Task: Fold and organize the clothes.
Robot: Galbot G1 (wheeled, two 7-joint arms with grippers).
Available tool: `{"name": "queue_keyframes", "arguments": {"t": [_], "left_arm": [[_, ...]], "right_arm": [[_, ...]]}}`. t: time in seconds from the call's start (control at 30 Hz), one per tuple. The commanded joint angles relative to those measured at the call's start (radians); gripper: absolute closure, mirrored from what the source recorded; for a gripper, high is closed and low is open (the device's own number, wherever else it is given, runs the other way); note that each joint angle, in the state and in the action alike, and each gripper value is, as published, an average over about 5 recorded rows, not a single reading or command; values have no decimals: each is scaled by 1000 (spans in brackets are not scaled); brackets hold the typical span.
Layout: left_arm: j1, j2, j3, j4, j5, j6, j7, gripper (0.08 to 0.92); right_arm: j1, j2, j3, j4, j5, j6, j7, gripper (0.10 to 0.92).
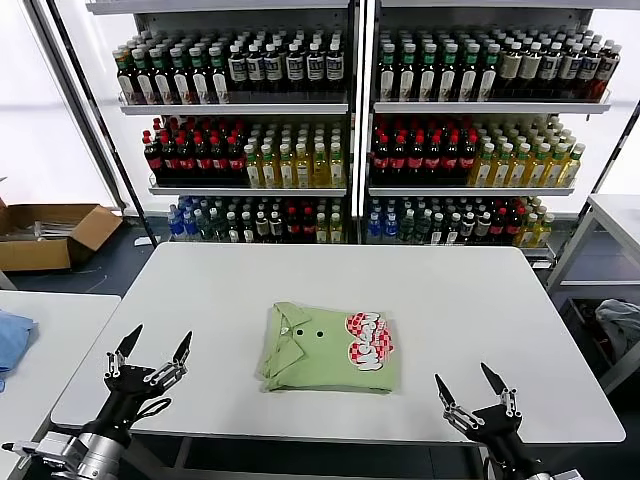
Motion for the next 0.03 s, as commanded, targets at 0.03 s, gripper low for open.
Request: {"name": "queue_keyframes", "arguments": {"t": [0.03], "left_arm": [[4, 0, -21, -2, -39, -4, 14, 177]], "right_arm": [[-22, 15, 4, 12, 6, -8, -12, 203]]}}
